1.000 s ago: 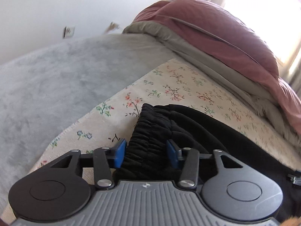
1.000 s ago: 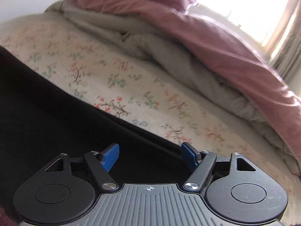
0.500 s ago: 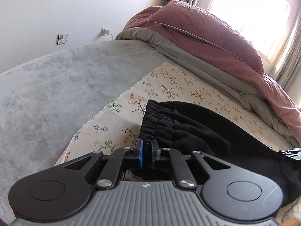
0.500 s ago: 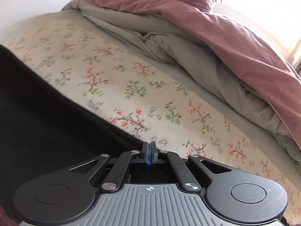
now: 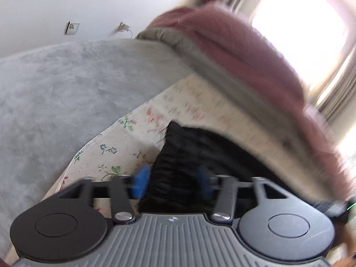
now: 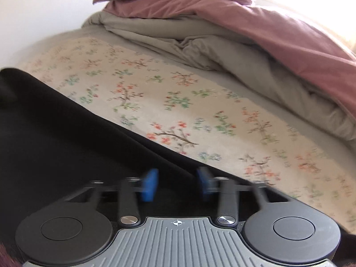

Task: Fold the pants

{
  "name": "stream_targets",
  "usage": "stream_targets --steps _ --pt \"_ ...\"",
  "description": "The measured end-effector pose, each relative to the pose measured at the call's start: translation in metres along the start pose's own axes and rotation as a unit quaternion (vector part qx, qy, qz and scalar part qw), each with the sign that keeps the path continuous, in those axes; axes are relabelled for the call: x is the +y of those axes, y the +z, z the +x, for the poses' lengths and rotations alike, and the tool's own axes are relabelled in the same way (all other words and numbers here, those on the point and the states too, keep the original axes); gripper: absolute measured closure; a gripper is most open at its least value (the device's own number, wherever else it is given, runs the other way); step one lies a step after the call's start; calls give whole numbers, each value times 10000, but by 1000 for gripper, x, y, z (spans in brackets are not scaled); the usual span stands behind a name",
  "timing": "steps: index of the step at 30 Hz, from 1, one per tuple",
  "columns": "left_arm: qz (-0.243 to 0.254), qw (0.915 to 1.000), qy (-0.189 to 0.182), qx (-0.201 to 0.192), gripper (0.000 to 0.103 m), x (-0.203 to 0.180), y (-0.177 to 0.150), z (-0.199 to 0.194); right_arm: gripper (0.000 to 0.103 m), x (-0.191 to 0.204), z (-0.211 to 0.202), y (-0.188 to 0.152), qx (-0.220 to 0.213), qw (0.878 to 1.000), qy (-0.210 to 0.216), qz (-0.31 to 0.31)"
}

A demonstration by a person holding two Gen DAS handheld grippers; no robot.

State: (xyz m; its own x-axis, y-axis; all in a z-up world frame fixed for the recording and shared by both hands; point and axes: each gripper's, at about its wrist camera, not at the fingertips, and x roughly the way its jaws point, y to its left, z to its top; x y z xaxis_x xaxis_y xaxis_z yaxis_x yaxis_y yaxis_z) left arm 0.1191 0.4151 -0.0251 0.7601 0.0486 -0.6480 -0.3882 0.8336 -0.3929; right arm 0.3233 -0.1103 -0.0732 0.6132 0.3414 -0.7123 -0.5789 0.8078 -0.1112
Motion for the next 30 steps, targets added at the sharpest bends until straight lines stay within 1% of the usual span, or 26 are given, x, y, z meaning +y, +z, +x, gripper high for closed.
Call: stream_targets --steps 1,2,3,4,5,6,7,9,11,12,16,17,18,19,20,21,22,23,24,26,27,28,29,30 --pt "-83 9999 30 56 23 -3 -2 6 92 2 1 1 10 10000 -33 -82" --pt "-124 9998 -159 70 23 -7 -5 9 98 5 2 2 29 9998 -101 -167" --pt "1 9999 -110 -18 25 -13 -9 9 101 9 3 4 52 9994 -199 -296" --pt "241 9996 52 -153 31 -20 -14 8 102 14 2 6 71 9984 -315 -467" --pt "325 9991 121 -235 41 -22 -18 6 103 18 0 7 103 9971 -409 -636" --pt "248 9993 106 -266 47 -19 -20 4 103 23 -2 9 117 9952 -513 -823" --pt "165 9995 108 -264 52 -13 -20 3 103 26 -5 11 103 9934 -605 -964" --pt "25 9996 93 -262 53 -2 -21 -1 103 29 -12 18 -6 9916 -741 -1060" --pt "171 9995 121 -249 54 -1 -23 -4 103 29 -14 27 -125 9903 -884 -1068" --pt "268 9992 142 -270 54 -2 -24 -5 103 31 -11 31 -134 9891 -964 -1107" --pt "381 9989 131 -237 54 0 -22 -3 103 46 14 39 -190 9803 -1553 -1206" --pt "427 9988 101 -219 53 1 -20 -2 103 51 24 36 -158 9752 -1831 -1235" --pt "437 9988 69 -186 52 4 -18 0 103 59 37 31 -50 9651 -2221 -1389" --pt "361 9993 24 -126 48 7 -15 0 101 70 49 24 60 9438 -2830 -1709" --pt "228 9997 -10 -70 45 12 -12 -4 93 80 53 16 4 9220 -3295 -2034" --pt "74 9999 31 -75 45 16 -9 -10 88 86 46 10 -206 9116 -3509 -2132" --pt "-48 9999 90 -127 42 20 -6 -20 75 89 30 8 -430 9121 -3584 -1941" --pt "-170 9997 61 -174 37 24 -5 -30 65 91 6 6 -652 9209 -3521 -1537" --pt "-324 9992 -18 -225 33 29 -5 -41 61 91 -21 3 -837 9337 -3314 -1064" --pt "-642 9973 -255 -262 14 36 -12 -59 56 97 -79 -13 -1029 9602 -2585 -258" --pt "-806 9958 -398 -168 13 38 -16 -62 55 105 -104 -25 -1023 9723 -2103 -26" --pt "-930 9943 -524 50 12 37 -21 -60 53 116 -125 -39 -988 9820 -1605 75" --pt "-1018 9924 -637 285 12 34 -25 -55 52 131 -139 -54 -902 9889 -1178 18" --pt "-1078 9904 -735 459 12 29 -29 -49 52 150 -147 -68 -733 9935 -844 -211"
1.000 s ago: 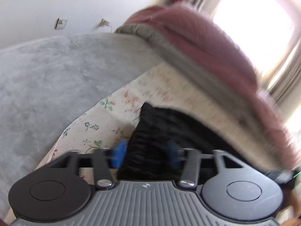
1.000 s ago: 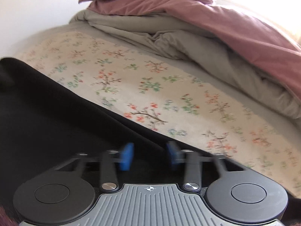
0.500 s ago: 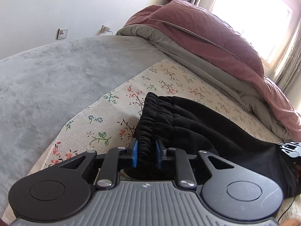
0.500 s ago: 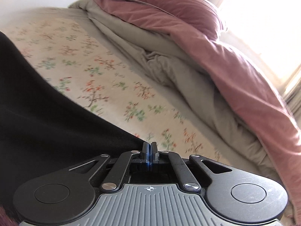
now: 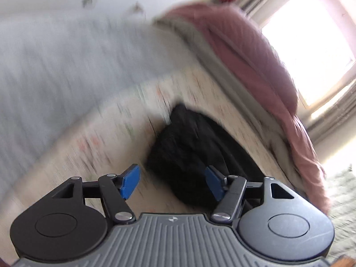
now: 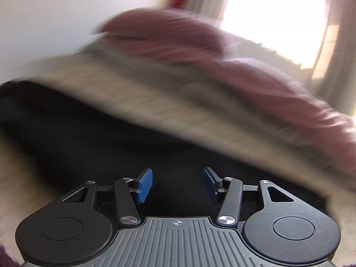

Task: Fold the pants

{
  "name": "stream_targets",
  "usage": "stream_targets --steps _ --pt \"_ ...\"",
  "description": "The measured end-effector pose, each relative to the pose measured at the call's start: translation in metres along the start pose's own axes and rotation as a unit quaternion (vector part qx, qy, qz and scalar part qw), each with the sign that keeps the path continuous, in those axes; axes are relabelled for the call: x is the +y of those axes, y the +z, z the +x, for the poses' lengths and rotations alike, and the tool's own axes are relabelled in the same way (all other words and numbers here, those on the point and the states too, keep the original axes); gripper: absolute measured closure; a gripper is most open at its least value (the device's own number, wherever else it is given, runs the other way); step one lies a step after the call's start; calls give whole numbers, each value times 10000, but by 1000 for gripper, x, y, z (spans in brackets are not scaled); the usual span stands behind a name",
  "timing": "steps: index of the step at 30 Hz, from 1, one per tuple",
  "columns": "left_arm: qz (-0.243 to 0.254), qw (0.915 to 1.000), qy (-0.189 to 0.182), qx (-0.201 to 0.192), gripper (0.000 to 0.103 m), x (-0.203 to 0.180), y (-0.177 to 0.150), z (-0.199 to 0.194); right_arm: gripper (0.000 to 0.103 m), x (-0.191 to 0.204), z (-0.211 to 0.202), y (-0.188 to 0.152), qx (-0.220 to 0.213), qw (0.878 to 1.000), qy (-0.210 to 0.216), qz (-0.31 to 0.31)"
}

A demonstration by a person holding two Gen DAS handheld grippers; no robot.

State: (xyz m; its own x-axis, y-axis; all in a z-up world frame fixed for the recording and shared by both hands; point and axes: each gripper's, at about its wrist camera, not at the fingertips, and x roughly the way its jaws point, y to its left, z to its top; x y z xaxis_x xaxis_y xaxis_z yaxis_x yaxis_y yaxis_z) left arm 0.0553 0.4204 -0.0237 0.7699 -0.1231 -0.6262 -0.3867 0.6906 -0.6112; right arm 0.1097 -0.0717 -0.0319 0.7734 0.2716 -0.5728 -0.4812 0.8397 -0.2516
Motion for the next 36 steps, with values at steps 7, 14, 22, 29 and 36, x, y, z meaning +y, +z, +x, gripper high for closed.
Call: stream_targets --steps 7,14,22,29,36 --pt "-1314 9911 -148 165 0 2 -11 57 53 97 12 -22 357 9932 876 -678" --pt "-1673 9852 -216 -320 0 1 -3 69 52 134 26 1 -206 9959 645 -596" --pt "-1120 9904 428 -687 11 -20 5 83 41 129 19 4 -817 9915 743 -694" --pt "-318 9953 258 -880 37 -25 27 60 93 118 42 17 -506 9884 1362 -447" --pt "894 9922 -516 -695 36 -26 40 47 93 42 -15 38 -1271 9528 2481 1202"
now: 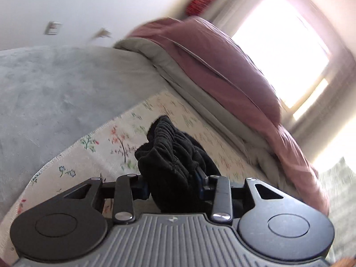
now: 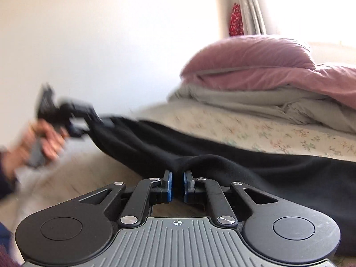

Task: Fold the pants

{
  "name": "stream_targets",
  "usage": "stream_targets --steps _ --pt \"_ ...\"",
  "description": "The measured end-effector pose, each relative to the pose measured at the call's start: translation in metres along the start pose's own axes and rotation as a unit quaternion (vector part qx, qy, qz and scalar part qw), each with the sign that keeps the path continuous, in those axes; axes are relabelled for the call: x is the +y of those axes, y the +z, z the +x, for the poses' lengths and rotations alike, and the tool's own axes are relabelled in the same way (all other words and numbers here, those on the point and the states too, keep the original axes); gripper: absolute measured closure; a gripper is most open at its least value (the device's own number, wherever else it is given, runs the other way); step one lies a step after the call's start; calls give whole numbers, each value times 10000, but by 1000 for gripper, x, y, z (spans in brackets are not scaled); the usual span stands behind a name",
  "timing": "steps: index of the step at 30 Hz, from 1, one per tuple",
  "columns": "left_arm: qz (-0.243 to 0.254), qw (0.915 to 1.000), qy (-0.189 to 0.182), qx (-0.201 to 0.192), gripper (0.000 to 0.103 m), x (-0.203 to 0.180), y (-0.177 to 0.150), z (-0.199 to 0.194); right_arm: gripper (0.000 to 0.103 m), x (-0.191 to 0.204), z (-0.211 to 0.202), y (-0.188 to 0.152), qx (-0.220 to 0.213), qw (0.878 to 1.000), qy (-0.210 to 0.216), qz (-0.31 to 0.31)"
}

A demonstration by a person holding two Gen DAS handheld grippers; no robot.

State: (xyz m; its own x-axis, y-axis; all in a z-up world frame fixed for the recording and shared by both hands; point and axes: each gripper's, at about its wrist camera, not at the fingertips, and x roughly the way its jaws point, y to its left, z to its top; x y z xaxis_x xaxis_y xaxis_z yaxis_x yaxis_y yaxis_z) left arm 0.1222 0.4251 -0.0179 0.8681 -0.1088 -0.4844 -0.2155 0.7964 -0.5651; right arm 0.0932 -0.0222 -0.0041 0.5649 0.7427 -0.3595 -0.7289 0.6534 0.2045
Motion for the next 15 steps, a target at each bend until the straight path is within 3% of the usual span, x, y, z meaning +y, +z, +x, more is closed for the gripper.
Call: stream_targets --steps 2,4,6,8,12,15 --pt "-50 9991 -26 412 28 18 -14 4 93 -2 -11 4 24 9991 323 255" --pt "-430 9948 99 919 24 42 -32 10 93 -5 -13 -7 307 9972 573 379" --pt "-638 9953 -149 716 19 54 -43 -4 93 -4 -4 -28 769 9951 551 294" --pt "-565 9971 10 504 10 50 -44 -21 93 2 6 -49 1149 9925 398 84" --pt "-650 9972 280 254 6 46 -36 -43 87 9 7 -63 1019 9945 211 71" --pt "-736 9965 374 111 1 43 -23 -51 68 17 4 -64 981 9950 171 16"
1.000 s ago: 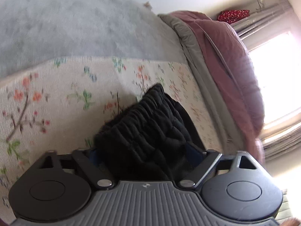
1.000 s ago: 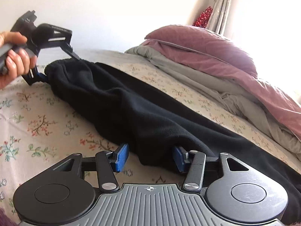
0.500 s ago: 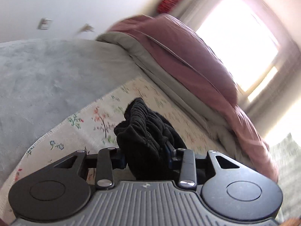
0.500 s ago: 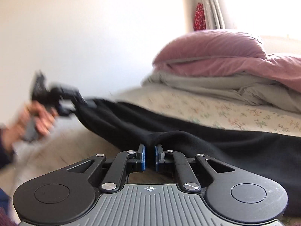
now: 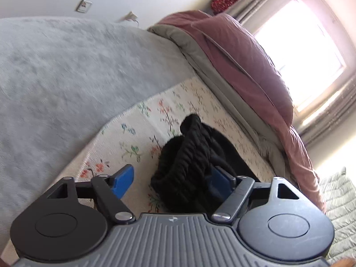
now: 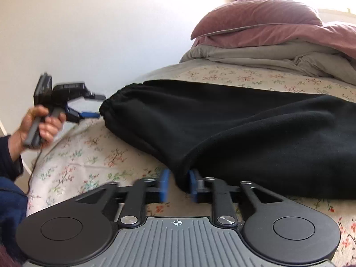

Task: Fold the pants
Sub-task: 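Hold the waistband with the left gripper while the right gripper grasps the pants leg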

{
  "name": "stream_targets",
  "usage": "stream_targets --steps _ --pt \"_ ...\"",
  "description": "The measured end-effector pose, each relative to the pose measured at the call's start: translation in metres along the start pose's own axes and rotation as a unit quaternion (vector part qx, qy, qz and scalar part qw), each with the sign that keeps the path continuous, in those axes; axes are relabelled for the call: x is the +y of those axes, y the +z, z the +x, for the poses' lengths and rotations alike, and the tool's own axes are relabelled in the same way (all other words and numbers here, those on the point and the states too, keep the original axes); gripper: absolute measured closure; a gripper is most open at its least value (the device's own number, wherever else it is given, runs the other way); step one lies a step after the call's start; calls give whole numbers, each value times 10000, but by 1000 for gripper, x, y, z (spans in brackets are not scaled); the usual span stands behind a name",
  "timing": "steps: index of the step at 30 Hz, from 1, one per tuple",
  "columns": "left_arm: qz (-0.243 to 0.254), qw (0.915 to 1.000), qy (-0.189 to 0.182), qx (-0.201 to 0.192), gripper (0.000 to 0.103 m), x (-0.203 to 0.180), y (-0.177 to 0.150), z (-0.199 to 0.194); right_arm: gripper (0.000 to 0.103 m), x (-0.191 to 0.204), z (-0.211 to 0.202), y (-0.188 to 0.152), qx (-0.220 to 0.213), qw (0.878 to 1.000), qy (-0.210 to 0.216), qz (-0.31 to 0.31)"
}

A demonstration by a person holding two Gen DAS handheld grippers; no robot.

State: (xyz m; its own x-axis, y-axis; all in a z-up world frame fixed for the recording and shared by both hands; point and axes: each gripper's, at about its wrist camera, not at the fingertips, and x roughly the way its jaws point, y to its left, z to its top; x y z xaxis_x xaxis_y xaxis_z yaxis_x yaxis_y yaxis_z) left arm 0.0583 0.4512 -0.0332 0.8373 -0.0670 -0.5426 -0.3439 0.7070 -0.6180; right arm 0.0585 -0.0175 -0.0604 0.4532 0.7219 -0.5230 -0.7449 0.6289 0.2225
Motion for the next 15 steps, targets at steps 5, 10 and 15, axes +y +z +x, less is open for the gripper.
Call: stream_targets --steps 5,10,15 --pt "459 9974 434 -354 0 -18 2 6 61 22 5 -16 427 9932 -861 -663" --pt "693 9947 733 -218 0 -41 -2 37 60 28 15 -13 329 9909 -1070 -745" --pt "1141 9879 1029 -207 18 -51 -18 50 60 45 12 -10 -50 9819 -1470 -1197"
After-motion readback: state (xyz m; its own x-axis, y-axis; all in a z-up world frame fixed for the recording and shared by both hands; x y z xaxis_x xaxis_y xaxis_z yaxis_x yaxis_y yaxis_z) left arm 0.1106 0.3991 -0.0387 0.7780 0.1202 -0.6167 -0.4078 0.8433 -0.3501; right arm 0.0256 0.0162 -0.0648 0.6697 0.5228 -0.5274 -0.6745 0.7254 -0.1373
